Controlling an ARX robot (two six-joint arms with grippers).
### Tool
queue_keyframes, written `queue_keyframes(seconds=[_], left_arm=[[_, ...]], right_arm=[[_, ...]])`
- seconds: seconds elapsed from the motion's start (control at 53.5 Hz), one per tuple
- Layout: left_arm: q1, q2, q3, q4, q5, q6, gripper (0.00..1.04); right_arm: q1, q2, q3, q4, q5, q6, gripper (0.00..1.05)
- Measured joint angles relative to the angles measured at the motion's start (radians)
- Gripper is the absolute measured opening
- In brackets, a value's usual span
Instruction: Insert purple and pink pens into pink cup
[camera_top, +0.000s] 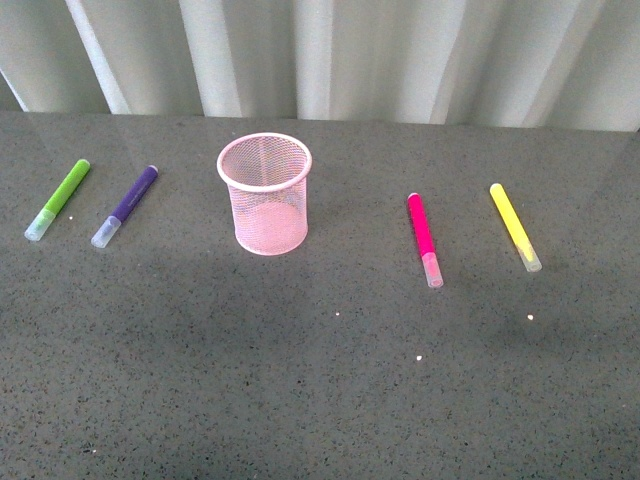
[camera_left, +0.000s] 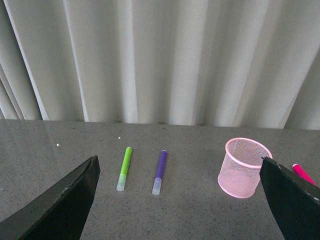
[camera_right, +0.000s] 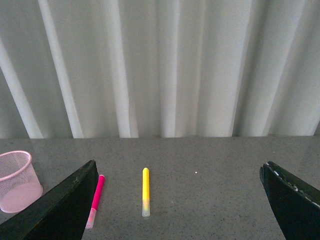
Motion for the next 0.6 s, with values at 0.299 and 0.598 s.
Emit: queue_keyframes(seconds=[0.299, 0.598], left_arm=[[0.0, 0.0, 0.0, 0.0, 0.0, 0.0, 0.98], [0.0, 0.0, 0.0, 0.0, 0.0, 0.0, 0.98]], right_arm=[[0.0, 0.0, 0.0, 0.0, 0.0, 0.0, 0.98], [0.0, 0.0, 0.0, 0.0, 0.0, 0.0, 0.98]])
